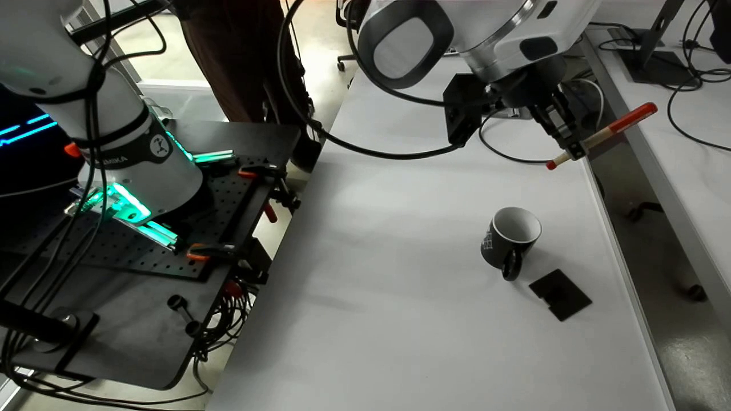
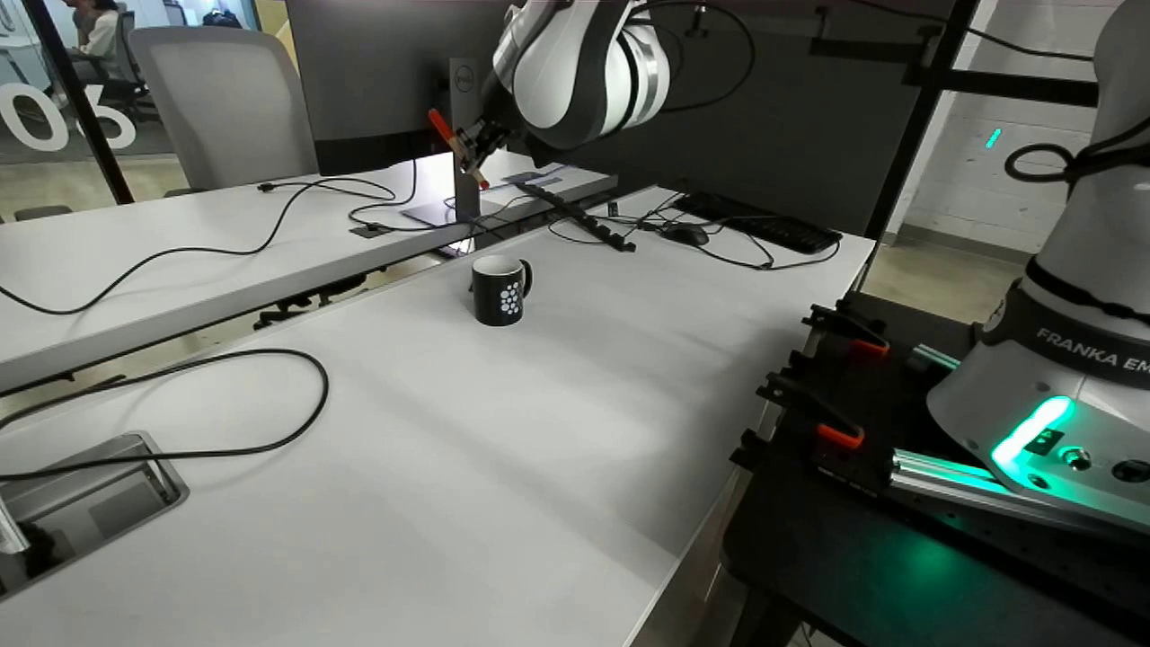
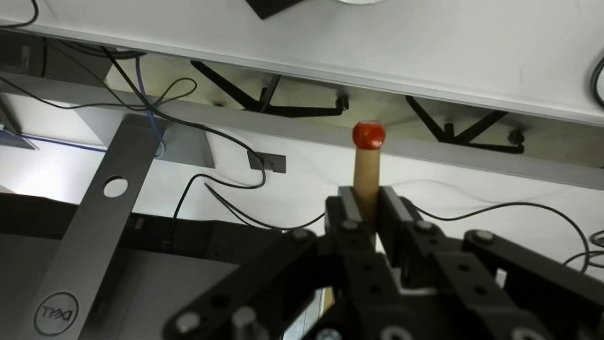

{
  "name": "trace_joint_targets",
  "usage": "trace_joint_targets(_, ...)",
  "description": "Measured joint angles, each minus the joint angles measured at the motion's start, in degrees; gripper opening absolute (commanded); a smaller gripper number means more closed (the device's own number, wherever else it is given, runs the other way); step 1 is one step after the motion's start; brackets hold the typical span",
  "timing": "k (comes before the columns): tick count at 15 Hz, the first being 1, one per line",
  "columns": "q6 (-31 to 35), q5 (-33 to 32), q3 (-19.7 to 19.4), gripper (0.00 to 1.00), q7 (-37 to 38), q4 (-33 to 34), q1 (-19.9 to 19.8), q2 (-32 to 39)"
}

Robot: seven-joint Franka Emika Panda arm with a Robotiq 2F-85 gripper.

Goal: Pick up the pen from the table and put it in the black cup.

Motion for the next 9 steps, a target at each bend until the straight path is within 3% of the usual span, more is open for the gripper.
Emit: trace_joint_targets(9,-0.06,0.02,2.47,0.04,3.8,7.65,-2.12,5.08)
